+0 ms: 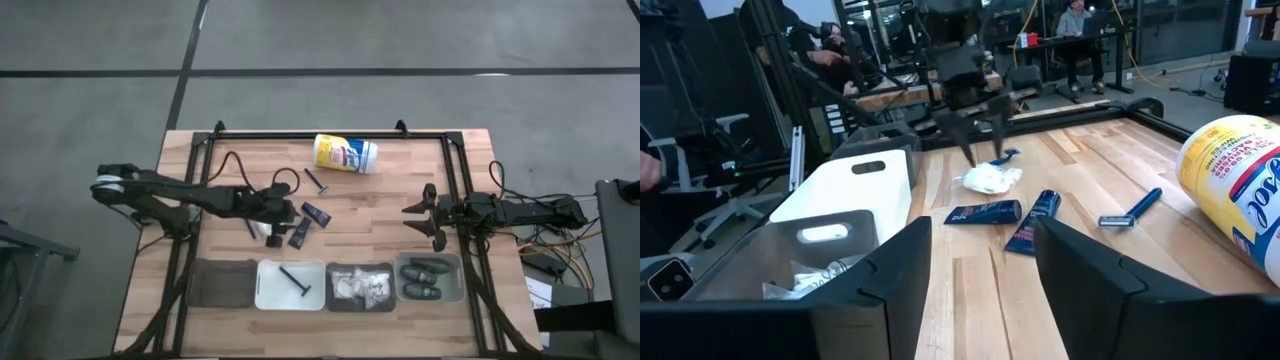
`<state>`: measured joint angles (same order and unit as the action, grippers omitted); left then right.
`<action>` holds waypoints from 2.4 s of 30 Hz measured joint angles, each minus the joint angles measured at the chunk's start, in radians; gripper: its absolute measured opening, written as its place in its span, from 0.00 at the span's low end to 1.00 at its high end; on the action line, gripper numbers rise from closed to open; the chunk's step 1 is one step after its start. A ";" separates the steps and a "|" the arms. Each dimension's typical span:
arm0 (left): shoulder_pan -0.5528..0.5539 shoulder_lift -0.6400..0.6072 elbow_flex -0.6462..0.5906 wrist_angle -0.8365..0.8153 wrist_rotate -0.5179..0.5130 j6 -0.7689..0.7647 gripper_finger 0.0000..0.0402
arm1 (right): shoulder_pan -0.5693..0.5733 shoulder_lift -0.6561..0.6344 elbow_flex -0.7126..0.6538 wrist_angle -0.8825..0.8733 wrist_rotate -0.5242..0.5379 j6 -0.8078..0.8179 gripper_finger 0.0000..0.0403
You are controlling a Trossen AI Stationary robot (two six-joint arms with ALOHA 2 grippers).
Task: Pick & Place Travel size toiletries
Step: Put the blue razor into the white bin
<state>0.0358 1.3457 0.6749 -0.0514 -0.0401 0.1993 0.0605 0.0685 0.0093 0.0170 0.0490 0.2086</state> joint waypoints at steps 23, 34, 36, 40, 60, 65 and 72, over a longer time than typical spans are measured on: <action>0.208 0.003 -0.006 0.192 0.037 0.126 0.40 | 0.000 0.000 0.000 0.000 0.000 0.000 0.47; 0.236 0.199 0.109 0.191 0.061 0.291 0.40 | 0.000 0.000 0.000 0.000 0.000 0.000 0.39; 0.240 0.250 0.145 0.190 0.062 0.326 0.40 | 0.000 -0.001 0.000 0.000 0.000 0.000 0.37; 0.253 0.338 0.215 0.147 0.062 0.368 0.40 | 0.000 0.000 0.000 0.000 0.000 0.000 0.34; 0.377 0.478 0.336 0.007 0.084 0.405 0.40 | 0.000 0.000 0.000 0.000 0.000 0.000 0.17; 0.378 0.492 0.336 0.041 0.084 0.376 0.40 | 0.000 0.000 0.000 0.000 0.000 0.000 0.13; 0.378 0.532 0.374 0.051 0.091 0.299 0.40 | 0.000 0.000 0.000 0.000 0.000 0.000 0.11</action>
<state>0.4137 1.8777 1.0487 0.0001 0.0505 0.4985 0.0605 0.0681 0.0097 0.0166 0.0490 0.2085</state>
